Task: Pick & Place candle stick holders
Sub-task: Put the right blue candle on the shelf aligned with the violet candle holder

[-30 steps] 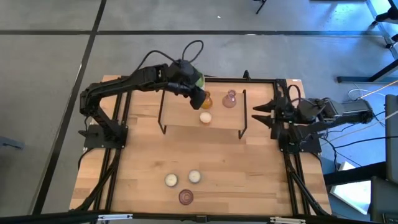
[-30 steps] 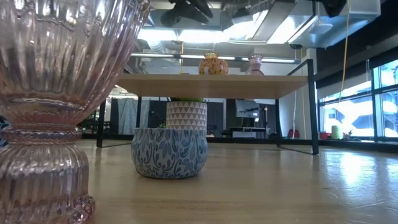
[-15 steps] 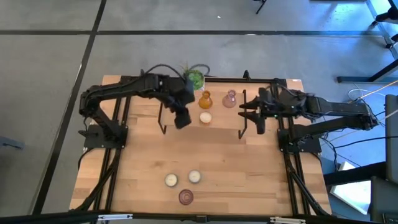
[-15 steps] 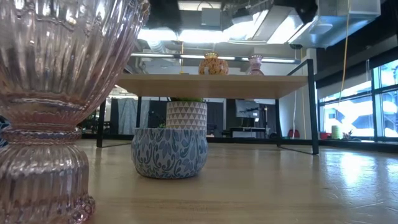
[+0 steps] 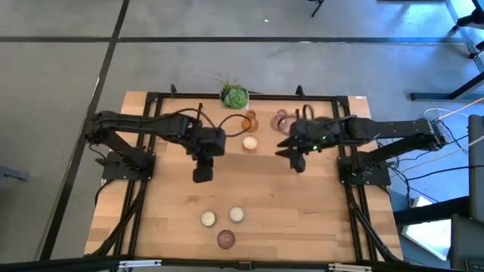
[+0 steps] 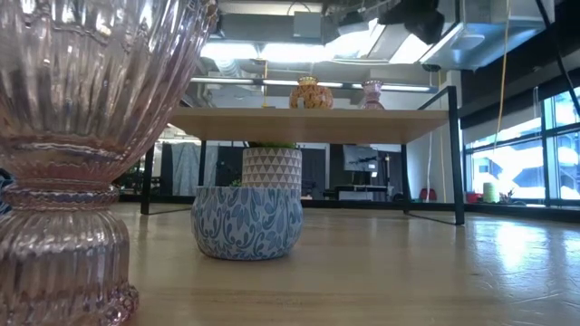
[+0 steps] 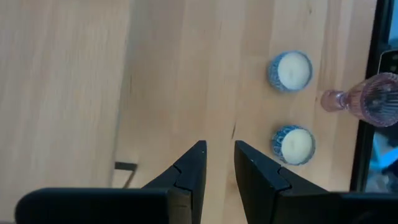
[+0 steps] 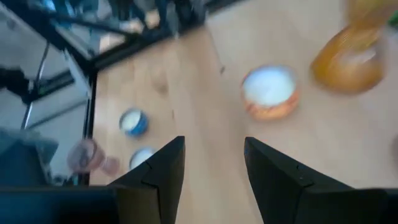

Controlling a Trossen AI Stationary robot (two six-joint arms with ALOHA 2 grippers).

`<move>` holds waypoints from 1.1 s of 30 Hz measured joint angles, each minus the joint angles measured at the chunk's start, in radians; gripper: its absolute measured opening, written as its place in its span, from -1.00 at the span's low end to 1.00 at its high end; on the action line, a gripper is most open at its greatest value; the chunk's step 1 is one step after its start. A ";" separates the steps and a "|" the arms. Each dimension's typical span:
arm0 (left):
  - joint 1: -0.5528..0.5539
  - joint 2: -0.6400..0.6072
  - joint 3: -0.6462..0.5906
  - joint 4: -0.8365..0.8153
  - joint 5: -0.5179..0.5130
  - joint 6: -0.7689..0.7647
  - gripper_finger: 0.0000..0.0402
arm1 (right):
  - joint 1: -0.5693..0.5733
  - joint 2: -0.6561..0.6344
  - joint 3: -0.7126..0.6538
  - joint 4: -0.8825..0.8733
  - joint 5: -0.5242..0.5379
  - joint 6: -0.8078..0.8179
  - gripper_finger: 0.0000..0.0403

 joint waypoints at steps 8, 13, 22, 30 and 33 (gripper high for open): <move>-0.076 -0.255 -0.331 0.261 0.000 -0.218 -0.62 | 0.133 0.097 0.000 0.025 0.000 0.169 -0.16; -0.147 -0.325 -0.497 0.498 -0.019 -0.396 -0.62 | 0.194 0.121 0.000 0.055 0.000 0.269 -0.16; -0.241 -0.292 -0.569 0.750 -0.193 -0.726 -0.62 | 0.249 0.134 0.001 -0.006 -0.014 0.306 -0.16; -0.341 -0.220 -0.569 0.799 -0.260 -0.806 -0.62 | 0.266 0.273 0.001 0.010 -0.015 0.276 -0.16; -0.386 -0.167 -0.569 0.818 -0.230 -0.831 -0.62 | 0.283 0.323 0.001 0.045 -0.014 0.285 -0.16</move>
